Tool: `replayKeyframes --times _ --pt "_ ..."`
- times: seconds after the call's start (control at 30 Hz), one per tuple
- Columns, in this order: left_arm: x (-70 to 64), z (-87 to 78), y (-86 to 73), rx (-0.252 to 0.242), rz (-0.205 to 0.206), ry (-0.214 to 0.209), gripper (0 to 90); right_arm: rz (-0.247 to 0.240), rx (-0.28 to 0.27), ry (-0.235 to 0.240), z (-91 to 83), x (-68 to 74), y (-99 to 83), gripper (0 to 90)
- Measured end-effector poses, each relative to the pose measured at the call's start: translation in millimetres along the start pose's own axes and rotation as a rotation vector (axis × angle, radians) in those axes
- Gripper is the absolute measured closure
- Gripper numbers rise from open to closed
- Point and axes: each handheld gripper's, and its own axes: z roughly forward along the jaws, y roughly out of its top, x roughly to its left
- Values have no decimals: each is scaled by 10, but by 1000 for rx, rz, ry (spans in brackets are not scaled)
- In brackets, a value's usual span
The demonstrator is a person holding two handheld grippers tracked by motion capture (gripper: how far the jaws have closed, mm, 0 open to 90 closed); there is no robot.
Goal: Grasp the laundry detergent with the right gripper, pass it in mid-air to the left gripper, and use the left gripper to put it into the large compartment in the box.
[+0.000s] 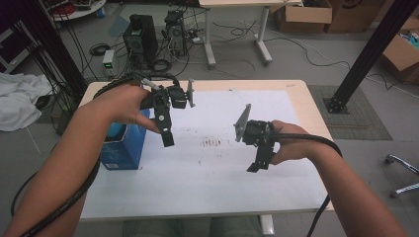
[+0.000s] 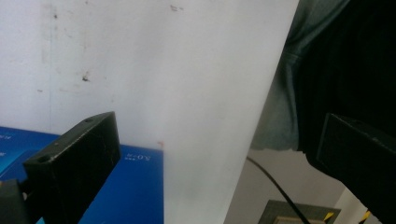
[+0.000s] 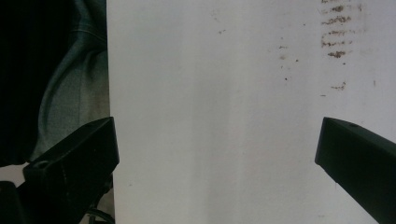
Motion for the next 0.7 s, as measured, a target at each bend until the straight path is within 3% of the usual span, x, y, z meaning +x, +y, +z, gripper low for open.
replayKeyframes --times 0.33,0.7 --pt "-12 20 79 -9 47 -26 1 7 -1 -1 -23 -30 -36 0" --pt "-26 35 139 -14 69 -40 1 22 6 0 -25 -49 -84 0"
